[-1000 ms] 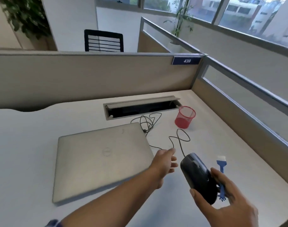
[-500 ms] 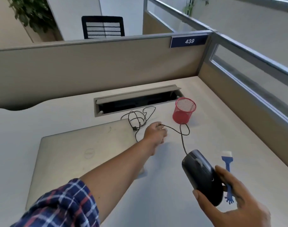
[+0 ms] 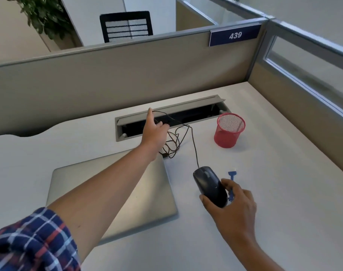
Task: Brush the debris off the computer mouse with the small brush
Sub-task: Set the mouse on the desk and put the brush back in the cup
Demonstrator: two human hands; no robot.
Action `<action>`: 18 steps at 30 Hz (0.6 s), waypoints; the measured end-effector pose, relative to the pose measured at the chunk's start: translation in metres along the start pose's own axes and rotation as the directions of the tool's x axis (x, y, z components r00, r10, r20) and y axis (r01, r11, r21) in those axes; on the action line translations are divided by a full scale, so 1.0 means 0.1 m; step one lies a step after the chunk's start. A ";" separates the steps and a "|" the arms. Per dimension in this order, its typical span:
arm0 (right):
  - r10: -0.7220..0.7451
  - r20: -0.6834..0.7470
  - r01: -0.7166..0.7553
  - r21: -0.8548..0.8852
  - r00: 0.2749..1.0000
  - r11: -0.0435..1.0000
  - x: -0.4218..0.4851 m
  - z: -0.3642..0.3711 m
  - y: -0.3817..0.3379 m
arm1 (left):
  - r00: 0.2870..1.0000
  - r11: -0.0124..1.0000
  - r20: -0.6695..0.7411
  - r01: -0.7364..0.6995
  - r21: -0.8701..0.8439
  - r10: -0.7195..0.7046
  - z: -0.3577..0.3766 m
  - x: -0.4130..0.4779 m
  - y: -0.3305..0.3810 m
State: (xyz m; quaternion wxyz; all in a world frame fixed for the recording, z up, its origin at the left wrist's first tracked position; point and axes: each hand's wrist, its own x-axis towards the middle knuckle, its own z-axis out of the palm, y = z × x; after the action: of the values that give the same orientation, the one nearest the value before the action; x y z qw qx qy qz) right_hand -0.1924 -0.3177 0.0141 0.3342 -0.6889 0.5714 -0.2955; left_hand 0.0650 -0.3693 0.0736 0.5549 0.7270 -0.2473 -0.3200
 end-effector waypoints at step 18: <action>0.004 0.102 0.001 -0.048 0.995 0.999 0.30 0.68 -0.03 | 0.951 0.859 -0.160 -0.155 0.488 0.263 -0.60 -1.13 -1.13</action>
State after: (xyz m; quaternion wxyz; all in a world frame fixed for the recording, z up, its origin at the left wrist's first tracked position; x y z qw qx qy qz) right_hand -0.1317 -0.3386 -0.0234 0.3464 -0.7104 0.5610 -0.2460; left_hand 0.0336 -0.2198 -0.0035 0.4177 0.8391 -0.3321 -0.1052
